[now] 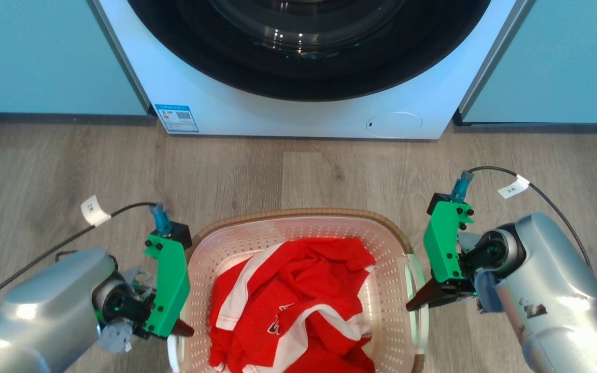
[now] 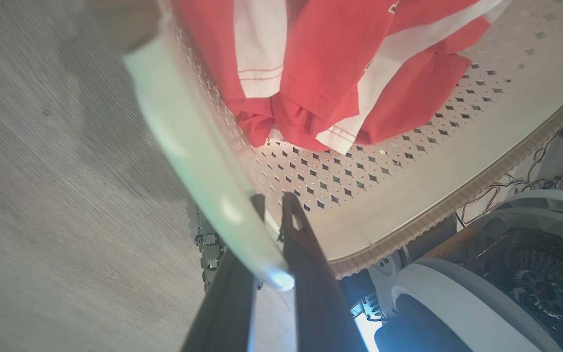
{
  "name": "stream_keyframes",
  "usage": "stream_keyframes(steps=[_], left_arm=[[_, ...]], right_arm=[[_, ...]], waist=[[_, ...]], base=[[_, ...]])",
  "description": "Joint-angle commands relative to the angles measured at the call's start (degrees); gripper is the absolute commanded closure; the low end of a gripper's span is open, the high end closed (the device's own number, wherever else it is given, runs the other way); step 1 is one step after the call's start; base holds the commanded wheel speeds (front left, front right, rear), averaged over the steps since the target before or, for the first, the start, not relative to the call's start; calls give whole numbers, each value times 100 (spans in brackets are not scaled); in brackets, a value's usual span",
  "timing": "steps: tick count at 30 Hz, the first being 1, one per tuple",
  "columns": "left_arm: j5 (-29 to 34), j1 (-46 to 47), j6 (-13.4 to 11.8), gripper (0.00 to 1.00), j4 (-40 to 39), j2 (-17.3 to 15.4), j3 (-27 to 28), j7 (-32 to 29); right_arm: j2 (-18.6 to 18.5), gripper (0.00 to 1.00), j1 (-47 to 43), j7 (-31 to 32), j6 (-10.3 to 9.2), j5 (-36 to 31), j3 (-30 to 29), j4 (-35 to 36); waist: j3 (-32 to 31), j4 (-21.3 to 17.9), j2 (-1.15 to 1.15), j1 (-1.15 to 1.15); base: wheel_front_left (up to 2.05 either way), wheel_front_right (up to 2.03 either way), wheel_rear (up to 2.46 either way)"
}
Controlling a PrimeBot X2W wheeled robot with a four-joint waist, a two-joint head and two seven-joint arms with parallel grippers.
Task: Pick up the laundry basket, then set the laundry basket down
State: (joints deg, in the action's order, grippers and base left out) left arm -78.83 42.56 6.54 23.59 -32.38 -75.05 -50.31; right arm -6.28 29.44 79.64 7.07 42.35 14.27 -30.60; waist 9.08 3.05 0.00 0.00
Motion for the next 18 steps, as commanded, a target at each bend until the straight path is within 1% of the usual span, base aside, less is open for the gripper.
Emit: stream_keyframes(steps=[1, 10, 18], left_arm=[[-47, 298, 94, 100, -290, 177, 230, 71], [-13, 290, 95, 100, -179, 310, 220, 257], [19, 311, 95, 100, 11, 515, 209, 432]], right_arm=[[340, 100, 294, -29, 42, 137, 86, 335], [340, 100, 108, -101, 42, 60, 37, 383], [340, 100, -73, -262, 42, -41, 1, 481]], waist=[[22, 4, 0, 0], [351, 41, 0, 0], [790, 54, 0, 0]], base=[[0, 0, 0], [0, 0, 0], [0, 0, 0]])
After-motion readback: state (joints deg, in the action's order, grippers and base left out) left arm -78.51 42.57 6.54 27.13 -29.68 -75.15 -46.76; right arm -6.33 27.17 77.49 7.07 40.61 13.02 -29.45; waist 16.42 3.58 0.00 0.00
